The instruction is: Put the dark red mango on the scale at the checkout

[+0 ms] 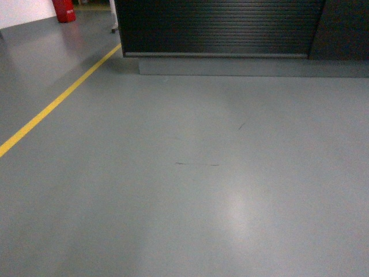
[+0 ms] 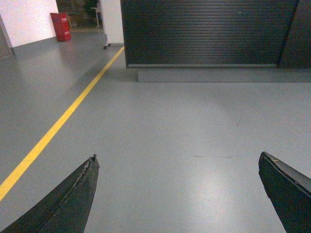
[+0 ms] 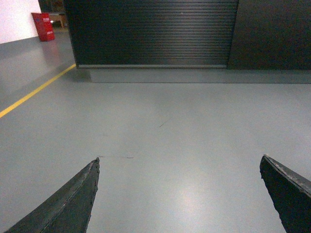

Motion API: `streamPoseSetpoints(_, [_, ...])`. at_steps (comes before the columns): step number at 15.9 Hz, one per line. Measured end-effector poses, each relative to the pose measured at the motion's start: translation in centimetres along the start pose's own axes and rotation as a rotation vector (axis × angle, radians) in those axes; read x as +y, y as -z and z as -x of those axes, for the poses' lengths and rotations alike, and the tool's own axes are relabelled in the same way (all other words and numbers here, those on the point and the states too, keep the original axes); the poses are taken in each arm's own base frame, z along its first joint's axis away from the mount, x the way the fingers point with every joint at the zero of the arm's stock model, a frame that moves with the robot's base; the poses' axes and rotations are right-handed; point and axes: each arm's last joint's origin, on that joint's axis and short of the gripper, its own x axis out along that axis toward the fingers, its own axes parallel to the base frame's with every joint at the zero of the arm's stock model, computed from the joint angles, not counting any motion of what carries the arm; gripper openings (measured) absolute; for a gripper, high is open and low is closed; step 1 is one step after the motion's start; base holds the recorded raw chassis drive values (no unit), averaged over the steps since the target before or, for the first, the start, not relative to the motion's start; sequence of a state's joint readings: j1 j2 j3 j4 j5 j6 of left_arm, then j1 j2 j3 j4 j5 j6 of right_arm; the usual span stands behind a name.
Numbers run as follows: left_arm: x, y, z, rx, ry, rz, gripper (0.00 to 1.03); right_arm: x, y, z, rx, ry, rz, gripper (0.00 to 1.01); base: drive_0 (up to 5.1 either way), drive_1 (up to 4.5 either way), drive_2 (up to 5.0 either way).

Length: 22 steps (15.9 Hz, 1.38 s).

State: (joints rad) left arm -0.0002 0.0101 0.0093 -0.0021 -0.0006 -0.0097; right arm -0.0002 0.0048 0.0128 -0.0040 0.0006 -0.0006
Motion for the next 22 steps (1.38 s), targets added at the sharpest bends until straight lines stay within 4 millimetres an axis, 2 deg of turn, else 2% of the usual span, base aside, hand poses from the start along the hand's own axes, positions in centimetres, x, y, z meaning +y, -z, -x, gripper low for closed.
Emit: streamPoseSetpoints(22, [0.0, 0.0, 0.0, 0.0, 0.0, 0.0, 0.98, 0.0, 0.0, 0.0, 0.0, 0.0, 0.0, 0.98, 0.0, 0.0, 0.0])
